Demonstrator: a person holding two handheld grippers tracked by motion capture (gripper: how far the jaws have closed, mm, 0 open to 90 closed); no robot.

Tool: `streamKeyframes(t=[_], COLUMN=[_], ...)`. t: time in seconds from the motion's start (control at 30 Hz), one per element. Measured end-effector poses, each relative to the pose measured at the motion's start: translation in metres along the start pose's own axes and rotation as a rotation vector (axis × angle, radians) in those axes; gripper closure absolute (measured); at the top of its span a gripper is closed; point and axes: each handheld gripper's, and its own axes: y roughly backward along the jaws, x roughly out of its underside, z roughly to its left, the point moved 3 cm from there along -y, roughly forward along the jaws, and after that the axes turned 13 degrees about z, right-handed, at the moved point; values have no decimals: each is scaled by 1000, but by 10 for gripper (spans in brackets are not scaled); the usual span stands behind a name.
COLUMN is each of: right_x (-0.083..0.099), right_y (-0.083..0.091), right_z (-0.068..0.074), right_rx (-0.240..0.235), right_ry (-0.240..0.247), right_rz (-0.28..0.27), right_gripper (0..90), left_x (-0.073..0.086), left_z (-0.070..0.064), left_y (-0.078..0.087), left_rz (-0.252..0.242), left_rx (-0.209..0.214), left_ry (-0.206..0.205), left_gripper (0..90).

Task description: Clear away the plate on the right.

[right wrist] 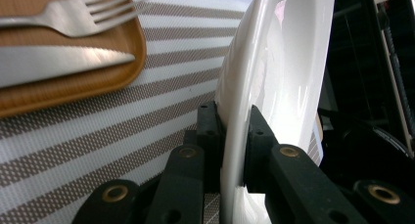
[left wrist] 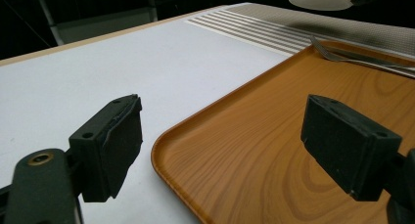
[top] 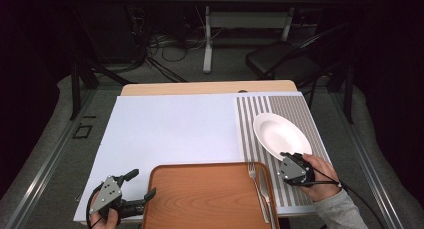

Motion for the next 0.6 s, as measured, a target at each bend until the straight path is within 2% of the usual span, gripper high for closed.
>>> streamKeyframes(t=[0.13,0.27,0.3,0.4,0.6], right_x=[-7,-12,-14,-19,-32], right_y=[5,10,11,16,26], right_z=[3,7,7,10,18], right_rx=[7,19,30,38,51], right_ry=[14,9,26,26,63], right_rz=[-25,-47,-57,-62,-114], right_gripper=[810,810,810,809,809], left_x=[0,0,0,0,0], left_z=[0,0,0,0,0], left_y=[0,1,1,1,0], left_rz=[0,0,-1,-1,-1], left_rx=[1,0,-1,-1,0], left_ry=[-1,-1,-2,0,-1], left_gripper=[159,159,159,159,159])
